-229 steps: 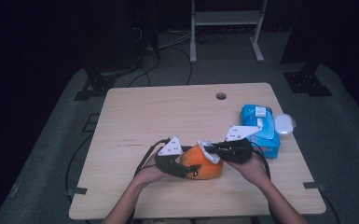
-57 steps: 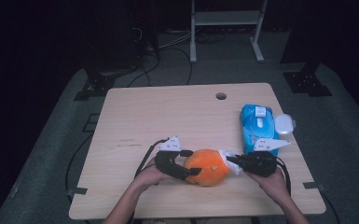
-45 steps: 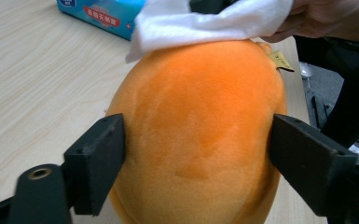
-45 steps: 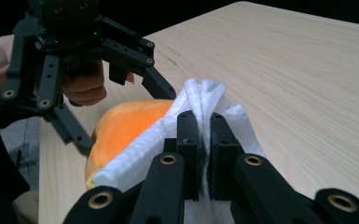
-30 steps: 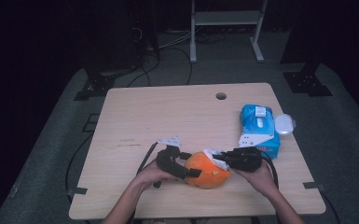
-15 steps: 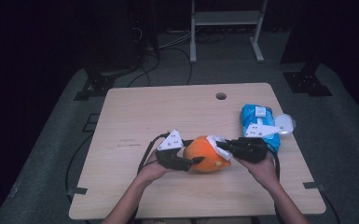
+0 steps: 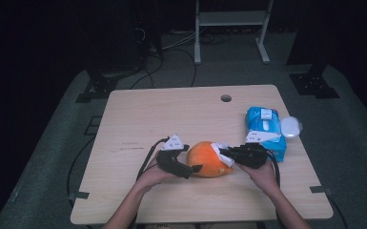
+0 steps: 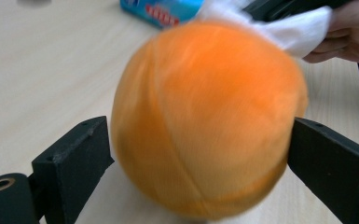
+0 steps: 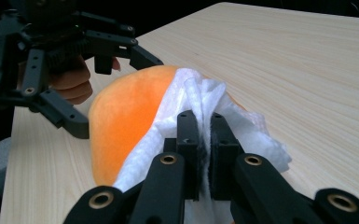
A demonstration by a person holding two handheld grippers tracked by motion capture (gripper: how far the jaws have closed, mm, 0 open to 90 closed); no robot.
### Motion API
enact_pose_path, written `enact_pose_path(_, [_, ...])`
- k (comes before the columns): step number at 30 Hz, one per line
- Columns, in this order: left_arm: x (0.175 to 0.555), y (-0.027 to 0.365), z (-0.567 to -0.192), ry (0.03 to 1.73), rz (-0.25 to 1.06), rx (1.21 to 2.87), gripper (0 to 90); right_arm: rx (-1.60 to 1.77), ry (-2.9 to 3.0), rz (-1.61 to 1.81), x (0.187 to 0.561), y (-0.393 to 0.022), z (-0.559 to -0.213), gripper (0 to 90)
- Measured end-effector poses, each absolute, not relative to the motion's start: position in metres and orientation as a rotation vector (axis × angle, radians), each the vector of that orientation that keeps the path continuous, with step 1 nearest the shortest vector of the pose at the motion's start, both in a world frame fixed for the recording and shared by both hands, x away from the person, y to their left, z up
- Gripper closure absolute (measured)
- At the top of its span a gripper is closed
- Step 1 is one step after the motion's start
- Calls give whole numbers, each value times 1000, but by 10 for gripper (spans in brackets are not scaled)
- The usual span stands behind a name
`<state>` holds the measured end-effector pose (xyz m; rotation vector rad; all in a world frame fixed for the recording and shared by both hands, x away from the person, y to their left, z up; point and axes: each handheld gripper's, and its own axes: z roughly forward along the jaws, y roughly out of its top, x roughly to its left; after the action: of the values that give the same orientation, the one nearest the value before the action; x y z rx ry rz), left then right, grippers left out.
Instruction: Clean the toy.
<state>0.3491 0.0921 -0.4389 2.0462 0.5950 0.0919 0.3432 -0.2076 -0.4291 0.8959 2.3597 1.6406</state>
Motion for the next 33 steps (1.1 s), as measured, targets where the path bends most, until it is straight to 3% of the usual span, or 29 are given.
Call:
enact_pose_path(4, [347, 94, -441, 574, 77, 2043, 230, 854, 2365, 1606, 337, -202, -424, 845])
enact_pose_path(8, [345, 92, -434, 538, 123, 2056, 272, 772, 2366, 1572, 330, -192, -411, 845])
enact_pose_path(17, [329, 65, -418, 386, 291, 2181, 275, 559, 2433, 1506, 325, -146, -390, 845])
enact_pose_path(26, [334, 73, -425, 412, 250, 2172, 258, 755, 2369, 1459, 345, -189, -399, 845])
enact_pose_path(33, [341, 77, -430, 469, 121, 2114, 171, 808, 2370, 1475, 341, -202, -410, 845])
